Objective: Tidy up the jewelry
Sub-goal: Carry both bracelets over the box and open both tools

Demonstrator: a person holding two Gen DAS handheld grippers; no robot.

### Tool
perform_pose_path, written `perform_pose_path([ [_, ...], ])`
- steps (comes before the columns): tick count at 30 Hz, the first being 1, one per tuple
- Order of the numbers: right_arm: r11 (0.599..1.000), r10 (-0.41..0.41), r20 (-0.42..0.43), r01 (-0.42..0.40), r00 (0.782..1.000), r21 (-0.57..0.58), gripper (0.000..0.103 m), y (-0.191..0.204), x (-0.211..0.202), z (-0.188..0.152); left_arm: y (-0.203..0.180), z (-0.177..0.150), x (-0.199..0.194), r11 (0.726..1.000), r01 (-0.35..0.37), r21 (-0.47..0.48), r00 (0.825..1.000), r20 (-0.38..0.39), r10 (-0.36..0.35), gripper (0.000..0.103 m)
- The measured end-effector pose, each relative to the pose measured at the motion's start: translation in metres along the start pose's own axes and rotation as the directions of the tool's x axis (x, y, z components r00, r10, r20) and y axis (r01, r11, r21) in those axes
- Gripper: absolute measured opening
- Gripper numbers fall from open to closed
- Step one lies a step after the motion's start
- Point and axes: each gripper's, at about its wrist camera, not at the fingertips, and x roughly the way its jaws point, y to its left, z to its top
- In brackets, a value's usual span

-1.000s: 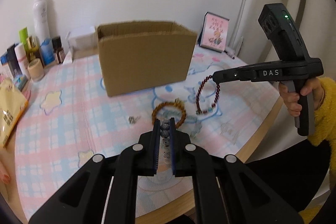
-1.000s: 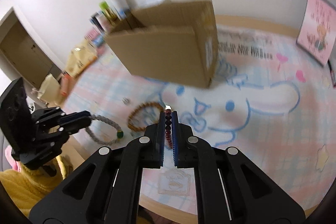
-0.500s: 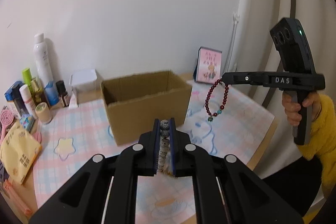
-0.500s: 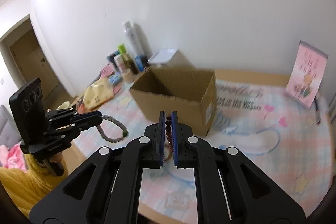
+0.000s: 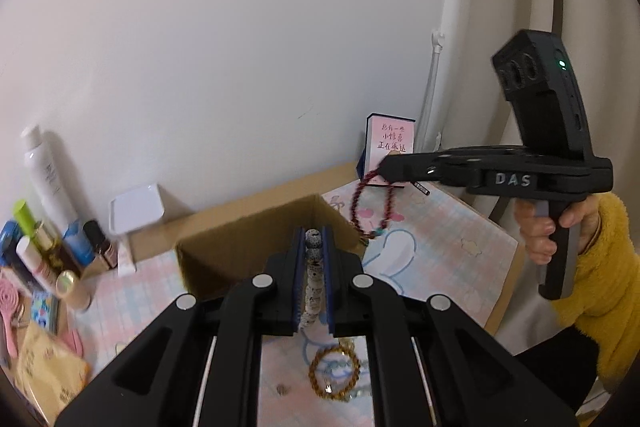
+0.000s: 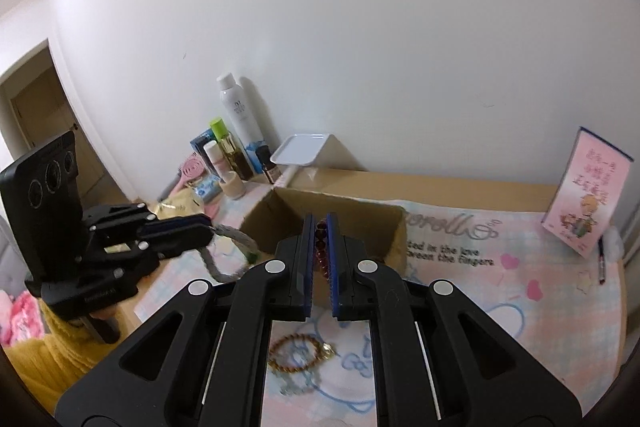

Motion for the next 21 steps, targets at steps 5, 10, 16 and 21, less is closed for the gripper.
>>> perform_pose_path([
  [5, 0.999, 0.016, -0.035, -0.014, 0.999, 0.052, 0.006, -0.004, 0.024, 0.018, 0.011, 0.02, 0.017, 1.0, 0.002, -0.019, 1.0, -0.027, -0.003, 0.008],
  [10, 0.997, 0.021, -0.082, -0.015, 0.996, 0.075, 0.006, -0.012, 0.047, 0.017, 0.022, 0.025, 0.042, 1.0, -0.019, -0.015, 0.996, -0.085, 0.017, 0.008],
  [16, 0.997, -0.018, -0.142, 0.028, 0.99, 0.067, 0.006, -0.019, 0.072, 0.006, 0.039, 0.014, 0.069, 0.999, -0.03, -0.035, 0.987, -0.162, 0.024, 0.008],
  [21, 0.998, -0.034, -0.184, 0.041, 0.982, 0.037, 0.006, -0.017, 0.086, -0.001, 0.044, -0.001, 0.085, 0.999, -0.048, -0.024, 0.973, -0.226, 0.042, 0.008],
])
